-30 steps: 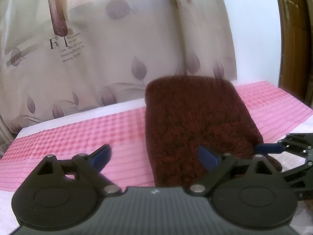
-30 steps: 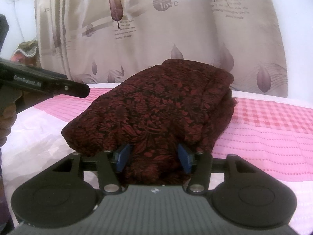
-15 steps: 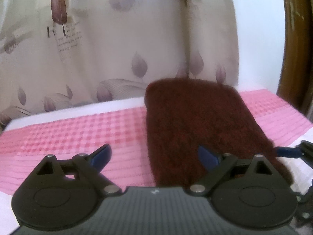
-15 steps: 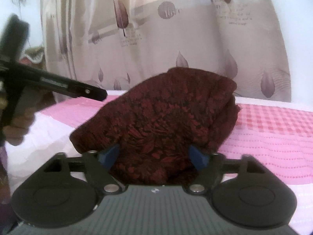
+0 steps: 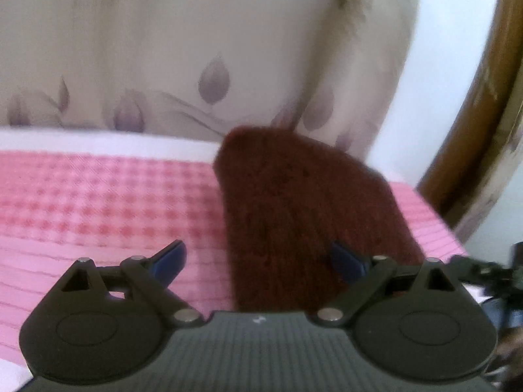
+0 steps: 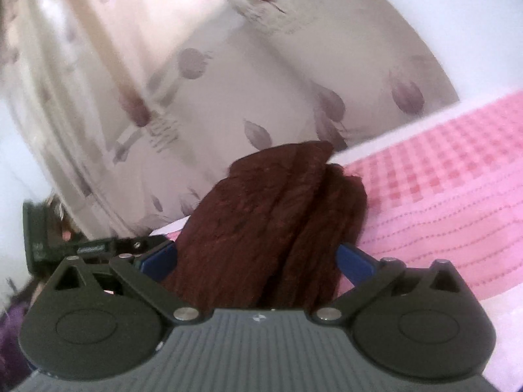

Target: Fold small clothes

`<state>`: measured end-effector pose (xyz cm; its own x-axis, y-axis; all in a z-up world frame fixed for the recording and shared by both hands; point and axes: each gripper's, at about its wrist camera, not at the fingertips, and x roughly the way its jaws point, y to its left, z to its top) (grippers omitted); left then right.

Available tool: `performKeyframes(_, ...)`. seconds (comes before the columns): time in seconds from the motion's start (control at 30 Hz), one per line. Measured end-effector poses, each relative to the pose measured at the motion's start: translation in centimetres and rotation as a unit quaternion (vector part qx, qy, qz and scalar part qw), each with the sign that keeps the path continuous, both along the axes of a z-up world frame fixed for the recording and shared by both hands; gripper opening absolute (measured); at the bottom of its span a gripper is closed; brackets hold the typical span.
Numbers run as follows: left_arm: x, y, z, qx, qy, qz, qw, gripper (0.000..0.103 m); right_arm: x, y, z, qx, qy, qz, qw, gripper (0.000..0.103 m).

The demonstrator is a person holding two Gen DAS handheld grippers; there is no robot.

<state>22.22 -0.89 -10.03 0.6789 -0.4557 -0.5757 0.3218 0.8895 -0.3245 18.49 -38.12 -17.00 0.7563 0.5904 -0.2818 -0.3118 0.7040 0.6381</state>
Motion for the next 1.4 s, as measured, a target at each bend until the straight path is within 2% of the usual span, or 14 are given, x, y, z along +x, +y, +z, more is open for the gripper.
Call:
performKeyframes(0.1, 2.0, 0.6, -1.1, -0.038, 0.039, -0.033, 0.998, 0.096, 2.9, 0.0, -1.0, 0.026, 0.055, 0.01, 0.998, 0.103)
performKeyframes(0.2, 3.7, 1.4, -2.2, -0.09, 0.08, -0.059, 0.9909, 0.096, 5.2, 0.3, -2.0, 0.031, 0.095, 0.02, 0.995, 0.103)
performKeyframes(0.3, 5.1, 1.6, -3.1, -0.115, 0.111, -0.081, 0.9837, 0.099, 6.6, 1.0, -2.5, 0.021, 0.116, 0.037, 0.992, 0.103)
performKeyframes(0.43, 6.7, 1.8, -4.3, -0.159, 0.148, -0.111, 0.9697, 0.099, 7.9, 1.5, -2.6, 0.022, 0.133, 0.057, 0.989, 0.103)
performKeyframes(0.57, 7.6, 1.3, -4.9, -0.171, 0.159, -0.127, 0.9642, 0.099, 8.8, 1.4, -3.1, 0.037, 0.149, 0.07, 0.986, 0.103)
performKeyframes(0.7, 7.9, 0.7, -5.0, -0.152, 0.154, -0.125, 0.9682, 0.102, 9.5, 1.1, -3.3, 0.047, 0.154, 0.084, 0.983, 0.103)
performKeyframes(0.73, 7.8, 0.4, -4.9, -0.14, 0.149, -0.12, 0.9716, 0.103, 9.6, 1.1, -3.3, 0.048, 0.153, 0.089, 0.983, 0.103)
performKeyframes(0.87, 6.5, -1.4, -3.6, -0.063, 0.099, -0.1, 0.988, 0.103, 9.7, 1.2, -3.4, 0.045, 0.148, 0.1, 0.983, 0.103)
performKeyframes(0.93, 5.9, -2.3, -3.0, -0.036, 0.082, -0.093, 0.9916, 0.103, 10.0, 1.5, -3.2, 0.042, 0.144, 0.106, 0.983, 0.103)
performKeyframes(1.2, 4.4, -3.9, -1.4, 0.038, 0.044, -0.075, 0.9955, 0.103, 10.1, 3.0, -2.7, 0.014, 0.117, 0.114, 0.987, 0.103)
performKeyframes(1.4, 3.9, -4.5, -1.1, 0.064, 0.025, -0.072, 0.995, 0.103, 9.9, 3.3, -2.6, 0.01, 0.107, 0.111, 0.988, 0.103)
